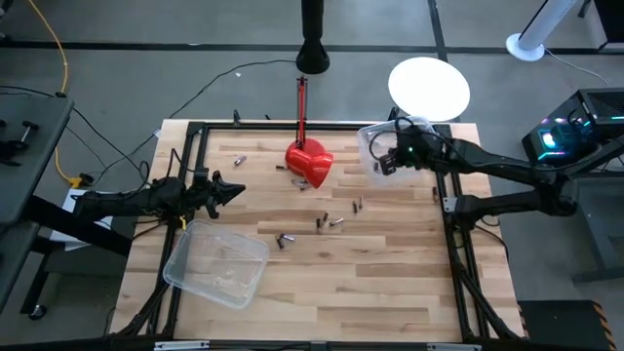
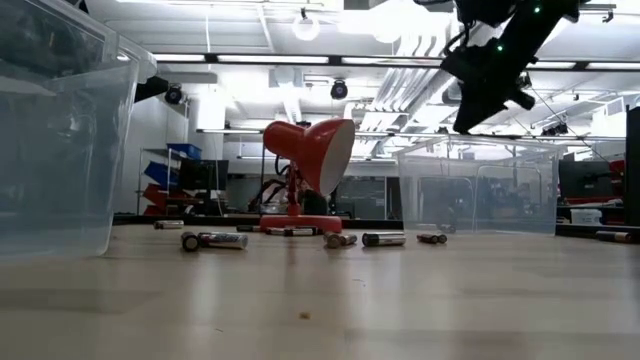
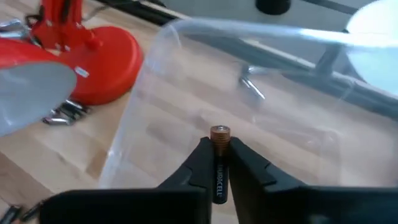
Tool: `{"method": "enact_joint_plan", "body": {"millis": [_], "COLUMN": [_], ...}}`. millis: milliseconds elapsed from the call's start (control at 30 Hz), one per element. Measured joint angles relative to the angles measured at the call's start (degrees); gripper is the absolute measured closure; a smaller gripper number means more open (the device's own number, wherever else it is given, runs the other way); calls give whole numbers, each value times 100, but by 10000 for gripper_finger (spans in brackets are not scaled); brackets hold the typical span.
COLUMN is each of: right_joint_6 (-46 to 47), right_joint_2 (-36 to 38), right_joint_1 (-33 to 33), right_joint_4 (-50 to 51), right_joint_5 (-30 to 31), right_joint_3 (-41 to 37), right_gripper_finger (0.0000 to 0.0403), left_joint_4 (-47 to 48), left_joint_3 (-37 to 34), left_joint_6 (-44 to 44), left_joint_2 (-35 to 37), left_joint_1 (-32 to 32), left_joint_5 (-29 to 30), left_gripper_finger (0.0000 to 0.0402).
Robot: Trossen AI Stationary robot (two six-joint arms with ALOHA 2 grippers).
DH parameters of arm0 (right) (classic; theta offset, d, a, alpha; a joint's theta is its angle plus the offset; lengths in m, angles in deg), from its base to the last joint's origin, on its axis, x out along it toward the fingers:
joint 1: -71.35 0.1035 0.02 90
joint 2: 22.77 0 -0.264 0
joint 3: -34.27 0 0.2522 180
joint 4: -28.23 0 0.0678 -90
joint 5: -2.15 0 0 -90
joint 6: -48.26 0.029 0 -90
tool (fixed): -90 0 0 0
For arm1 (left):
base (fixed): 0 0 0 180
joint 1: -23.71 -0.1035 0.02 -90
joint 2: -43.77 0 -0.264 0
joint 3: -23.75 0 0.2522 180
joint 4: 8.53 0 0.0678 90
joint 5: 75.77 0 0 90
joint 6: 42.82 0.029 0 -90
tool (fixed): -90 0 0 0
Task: Sort batteries
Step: Put the black battery into the top transparent bin
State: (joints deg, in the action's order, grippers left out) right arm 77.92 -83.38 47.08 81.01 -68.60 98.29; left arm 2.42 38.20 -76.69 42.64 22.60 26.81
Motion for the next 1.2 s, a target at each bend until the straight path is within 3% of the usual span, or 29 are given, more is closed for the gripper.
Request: {"method": "enact_joint_plan", "body": {"millis": [233,367,633,833,1000,1200], "right_joint_6": [-637,-675,-529,377,1138,1551], "right_joint_2": [-56,-58,-58,-58,-56,-56], "right_joint_1": [-411,-440,-262,-176,103,576], "right_joint_4": [-719,-1129,-2391,-3949,-4726,-5048], "right_joint_5": [-774,-1296,-1981,-2585,-2858,-2835], "right_joint_3": [-20,-20,-20,-17,-13,-11], "right_gripper_finger": [254,213,204,203,203,203], "left_joint_4": [2,3,4,-1,-33,-998], "left_joint_3": [0,0,0,0,0,0], "left_joint_6": [0,0,0,11,223,-1109], "left_joint_2": [0,0,0,0,0,-3], "left_joint_1": [0,0,0,0,0,0], "left_joint_5": [1,1,1,29,455,638], "left_gripper_finger": [401,401,401,401,401,401]}}
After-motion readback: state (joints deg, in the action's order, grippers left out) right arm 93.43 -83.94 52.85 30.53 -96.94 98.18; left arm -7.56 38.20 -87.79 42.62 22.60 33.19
